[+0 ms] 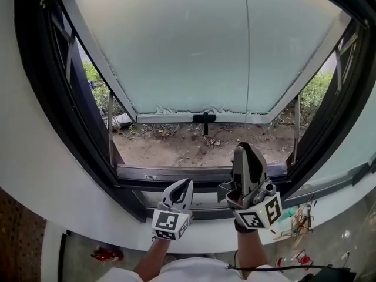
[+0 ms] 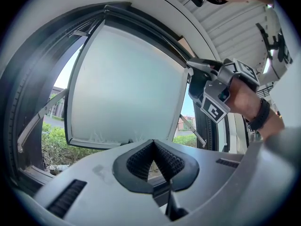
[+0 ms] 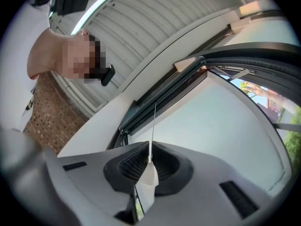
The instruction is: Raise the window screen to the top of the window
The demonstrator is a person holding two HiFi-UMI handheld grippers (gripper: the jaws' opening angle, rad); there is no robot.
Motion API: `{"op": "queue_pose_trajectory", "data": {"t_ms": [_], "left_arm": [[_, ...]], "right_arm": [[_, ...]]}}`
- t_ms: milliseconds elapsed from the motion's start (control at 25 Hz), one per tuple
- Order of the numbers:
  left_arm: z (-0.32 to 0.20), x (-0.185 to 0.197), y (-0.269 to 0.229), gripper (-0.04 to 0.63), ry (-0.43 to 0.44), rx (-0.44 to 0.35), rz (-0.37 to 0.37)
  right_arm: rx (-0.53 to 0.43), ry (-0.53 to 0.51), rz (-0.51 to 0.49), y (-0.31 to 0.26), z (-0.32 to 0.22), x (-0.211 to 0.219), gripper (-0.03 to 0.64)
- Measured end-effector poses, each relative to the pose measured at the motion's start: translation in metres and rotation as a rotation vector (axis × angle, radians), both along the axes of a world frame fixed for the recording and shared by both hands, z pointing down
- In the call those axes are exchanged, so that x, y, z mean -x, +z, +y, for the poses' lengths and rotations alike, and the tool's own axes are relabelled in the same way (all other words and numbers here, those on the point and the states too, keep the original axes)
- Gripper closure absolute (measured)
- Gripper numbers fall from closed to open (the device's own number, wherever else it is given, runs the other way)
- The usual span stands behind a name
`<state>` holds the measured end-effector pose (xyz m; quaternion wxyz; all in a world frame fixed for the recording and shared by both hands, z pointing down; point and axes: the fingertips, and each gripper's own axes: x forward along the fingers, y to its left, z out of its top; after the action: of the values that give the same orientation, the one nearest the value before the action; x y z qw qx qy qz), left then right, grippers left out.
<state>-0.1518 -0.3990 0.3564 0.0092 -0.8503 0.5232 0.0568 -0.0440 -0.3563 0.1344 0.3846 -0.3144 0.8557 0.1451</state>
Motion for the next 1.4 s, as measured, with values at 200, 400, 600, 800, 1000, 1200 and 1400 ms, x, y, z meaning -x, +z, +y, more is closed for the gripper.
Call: {"op": "queue_pose_trajectory", "data": {"t_ms": [200,400,600,800,1000,1200,1400], "left_arm": [[-0.002,0.006,-0.001,0.595,-0.006,-0.002,0.010],[-0.005,0.002,0.003,0.594,0.003,0.007,0.008],[-0.013,-0.003,0.007,0.594,0.003,0.023,-0.004],[-0.012,-0.011,0.011,0.594,0.022,0.034,-0.013],[-0.013,-0.014,0.014,0.594,0.034,0.042,-0.012],[-0.014,-0.014,0.014,0.594,0.036,0.041,-0.007],[-0.013,-0.016,0.014,0.594,0.042,0.036,-0.011]], "right_arm": [[0.161,0.063,0.066,0.053,-0.020,-0.006,0.617],[0.499,0.259,0.414,0.172,-0.061,0.006,0.617],[0.588,0.337,0.549,0.223,-0.063,0.011,0.617],[0.613,0.331,0.548,0.232,-0.062,0.011,0.617],[0.614,0.327,0.540,0.230,-0.063,0.009,0.617],[0.603,0.323,0.538,0.227,-0.062,0.010,0.617],[0.601,0.315,0.533,0.227,-0.062,0.011,0.617]]}}
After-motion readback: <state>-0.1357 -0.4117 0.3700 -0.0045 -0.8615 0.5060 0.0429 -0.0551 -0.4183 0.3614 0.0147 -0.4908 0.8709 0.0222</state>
